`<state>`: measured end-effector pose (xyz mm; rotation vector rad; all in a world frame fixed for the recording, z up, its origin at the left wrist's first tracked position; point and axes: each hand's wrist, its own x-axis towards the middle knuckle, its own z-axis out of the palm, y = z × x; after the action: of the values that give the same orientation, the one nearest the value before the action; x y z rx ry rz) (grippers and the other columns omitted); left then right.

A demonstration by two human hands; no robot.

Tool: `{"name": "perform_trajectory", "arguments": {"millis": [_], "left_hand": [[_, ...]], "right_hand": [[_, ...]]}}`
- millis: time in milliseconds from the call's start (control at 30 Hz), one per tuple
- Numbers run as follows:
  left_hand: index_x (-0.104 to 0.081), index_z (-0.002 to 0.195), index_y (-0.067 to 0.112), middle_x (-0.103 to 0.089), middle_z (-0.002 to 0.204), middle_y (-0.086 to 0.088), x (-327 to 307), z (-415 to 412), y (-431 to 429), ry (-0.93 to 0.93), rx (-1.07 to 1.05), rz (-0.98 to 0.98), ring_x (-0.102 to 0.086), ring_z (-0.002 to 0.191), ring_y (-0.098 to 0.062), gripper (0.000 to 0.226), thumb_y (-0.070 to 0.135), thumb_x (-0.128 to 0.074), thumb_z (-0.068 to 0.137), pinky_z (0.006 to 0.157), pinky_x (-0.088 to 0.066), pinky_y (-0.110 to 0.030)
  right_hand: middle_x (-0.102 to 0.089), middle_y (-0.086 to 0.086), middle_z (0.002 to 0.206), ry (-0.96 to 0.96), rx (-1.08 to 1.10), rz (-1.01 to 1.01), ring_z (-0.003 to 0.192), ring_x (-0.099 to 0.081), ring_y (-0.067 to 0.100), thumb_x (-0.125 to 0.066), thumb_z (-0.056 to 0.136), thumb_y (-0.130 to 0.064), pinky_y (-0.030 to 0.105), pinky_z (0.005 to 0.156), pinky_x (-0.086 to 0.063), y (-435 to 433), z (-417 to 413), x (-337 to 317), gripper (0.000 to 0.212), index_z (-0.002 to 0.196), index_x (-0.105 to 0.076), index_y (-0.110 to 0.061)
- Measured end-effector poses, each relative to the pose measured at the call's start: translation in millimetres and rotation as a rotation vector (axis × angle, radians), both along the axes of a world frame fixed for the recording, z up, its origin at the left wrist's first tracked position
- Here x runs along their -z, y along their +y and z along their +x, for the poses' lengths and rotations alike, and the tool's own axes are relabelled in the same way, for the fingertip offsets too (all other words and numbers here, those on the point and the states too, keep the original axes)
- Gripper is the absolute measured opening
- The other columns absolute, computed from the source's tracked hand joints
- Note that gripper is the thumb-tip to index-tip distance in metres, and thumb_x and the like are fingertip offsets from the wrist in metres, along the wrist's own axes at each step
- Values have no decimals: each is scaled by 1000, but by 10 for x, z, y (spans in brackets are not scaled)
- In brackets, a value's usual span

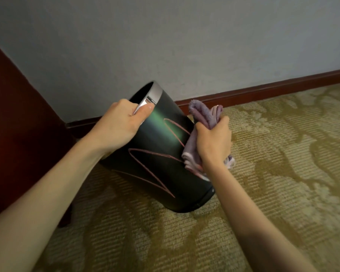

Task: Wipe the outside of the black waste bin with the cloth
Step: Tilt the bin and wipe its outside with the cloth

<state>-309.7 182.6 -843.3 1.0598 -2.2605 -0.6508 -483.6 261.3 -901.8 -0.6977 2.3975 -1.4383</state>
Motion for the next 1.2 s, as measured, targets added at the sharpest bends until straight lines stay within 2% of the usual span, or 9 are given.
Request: {"name": "perform_trajectory", "arguments": {"millis": [100, 233, 433, 600, 767, 900, 1000, 1100, 1200], "left_hand": [[-21, 49, 21, -25, 38, 7, -34, -81, -19, -9, -29, -31, -22, 37, -9, 54, 43, -45, 92, 38, -17, -24], [-22, 47, 20, -19, 39, 7, -67, -95, -59, -11, -57, -27, -21, 37, -9, 56, 39, -48, 92, 37, -17, -24], [-28, 50, 16, -23, 47, 3, -32, -40, -48, -31, -7, -37, -22, 41, -9, 53, 41, -44, 93, 42, -16, -26], [-25, 49, 20, -27, 42, 8, 5, 44, -32, 1, 16, -4, -23, 41, -7, 53, 46, -41, 92, 42, -18, -25], [-34, 54, 10, -31, 45, 8, 64, 108, 40, 18, 18, 34, -28, 44, -6, 55, 52, -39, 90, 46, -25, -32], [-45, 58, 4, -38, 49, 8, 63, 76, 43, 36, -36, 44, -38, 47, -8, 58, 53, -40, 88, 46, -31, -36], [-35, 53, 8, -30, 44, 7, 65, 23, 53, 45, -97, -5, -27, 42, -6, 56, 51, -41, 89, 41, -20, -26], [-28, 49, 16, -27, 40, 7, 21, -35, 30, 16, -127, -9, -24, 40, -9, 54, 48, -43, 89, 39, -17, -26], [-21, 49, 19, -24, 38, 6, -10, -73, -6, 12, -161, -5, -20, 40, -12, 54, 46, -45, 89, 40, -13, -27]], "right_hand": [[-57, 14, 104, 70, 100, -115, 100, -50, 36, -64, 73, -26, 49, 89, -39, 147, 349, -42, 34, 98, -45, -12], [-56, 10, 104, 133, 106, -156, 99, -44, 31, -67, 71, -21, 39, 82, -29, 216, 649, -50, 40, 105, -49, -11], [-57, 11, 103, 128, 62, -128, 99, -48, 33, -66, 74, -31, 49, 85, -40, 123, 498, -92, 39, 101, -47, -11], [-60, 15, 109, 62, -39, -44, 103, -53, 38, -59, 76, -35, 49, 88, -43, -134, 191, -141, 37, 102, -45, -12], [-62, 15, 118, -62, -166, 122, 108, -56, 36, -60, 78, -36, 32, 75, -35, -430, -130, -175, 42, 111, -50, -12], [-61, 16, 120, -37, -171, 149, 113, -55, 38, -60, 79, -36, 39, 87, -41, -482, -121, -186, 45, 116, -51, -12], [-62, 14, 116, -26, -120, 102, 112, -53, 37, -59, 80, -34, 43, 93, -41, -381, -33, -199, 39, 111, -50, -13], [-59, 12, 111, 6, -8, -24, 108, -51, 36, -59, 79, -33, 44, 92, -37, -206, 182, -217, 29, 101, -47, -17], [-56, 10, 108, 18, 67, -124, 106, -48, 35, -63, 76, -27, 44, 89, -33, -43, 459, -229, 32, 103, -47, -17]]}}
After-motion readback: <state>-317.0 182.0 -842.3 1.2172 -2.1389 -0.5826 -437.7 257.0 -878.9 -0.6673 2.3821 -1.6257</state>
